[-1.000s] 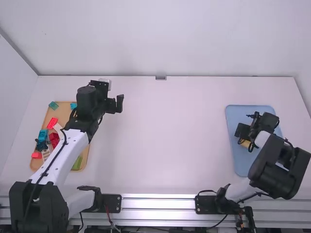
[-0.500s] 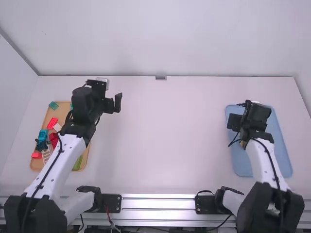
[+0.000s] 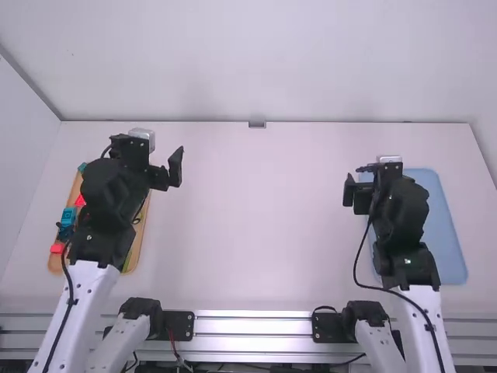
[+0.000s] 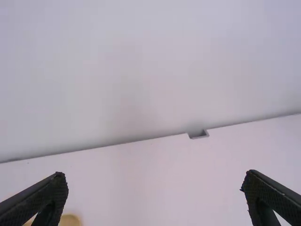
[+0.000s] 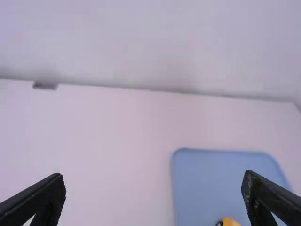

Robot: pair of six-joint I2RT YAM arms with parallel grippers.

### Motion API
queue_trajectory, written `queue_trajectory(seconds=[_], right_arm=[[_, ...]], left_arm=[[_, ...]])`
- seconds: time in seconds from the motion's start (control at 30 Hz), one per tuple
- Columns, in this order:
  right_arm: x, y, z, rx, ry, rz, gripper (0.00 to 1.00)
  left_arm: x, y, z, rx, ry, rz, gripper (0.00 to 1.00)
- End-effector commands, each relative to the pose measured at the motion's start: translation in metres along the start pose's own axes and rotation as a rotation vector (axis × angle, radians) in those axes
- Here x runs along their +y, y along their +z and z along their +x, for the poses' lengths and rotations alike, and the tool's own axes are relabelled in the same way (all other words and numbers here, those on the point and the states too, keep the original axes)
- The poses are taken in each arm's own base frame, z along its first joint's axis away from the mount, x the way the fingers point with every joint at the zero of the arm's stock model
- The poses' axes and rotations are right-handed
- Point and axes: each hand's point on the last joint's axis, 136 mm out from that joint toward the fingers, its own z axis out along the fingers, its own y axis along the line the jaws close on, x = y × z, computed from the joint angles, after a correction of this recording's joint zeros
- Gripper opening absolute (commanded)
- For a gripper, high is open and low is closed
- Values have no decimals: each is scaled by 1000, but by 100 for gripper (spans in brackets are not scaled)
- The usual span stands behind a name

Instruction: Assemble lego blocks to make yellow taxi

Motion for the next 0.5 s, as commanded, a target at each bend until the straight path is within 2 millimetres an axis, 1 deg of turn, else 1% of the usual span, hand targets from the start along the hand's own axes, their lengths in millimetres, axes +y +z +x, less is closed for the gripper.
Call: queue_trajectory(seconds=[0.0, 0.07, 0.13, 0.2, 0.33, 0.47], right_arm=[[-2, -3, 1, -22, 30, 5, 96], [-3, -5, 1, -41, 53, 0, 94], [2, -8, 1, -74, 83, -28, 91], [3, -10, 1, -97, 106, -29, 89], [3, -16, 1, -158, 145, -27, 83], [3, -24, 3, -248, 145, -20, 74]], left_arm=[[10, -6, 5, -11, -14, -48, 97], [18, -9, 5, -29, -32, -81, 95], [22, -15, 4, -58, -48, -111, 92], [25, -18, 4, -77, -47, -134, 90], [26, -27, 17, -77, -48, -151, 84], [24, -36, 37, -77, -48, -151, 75]])
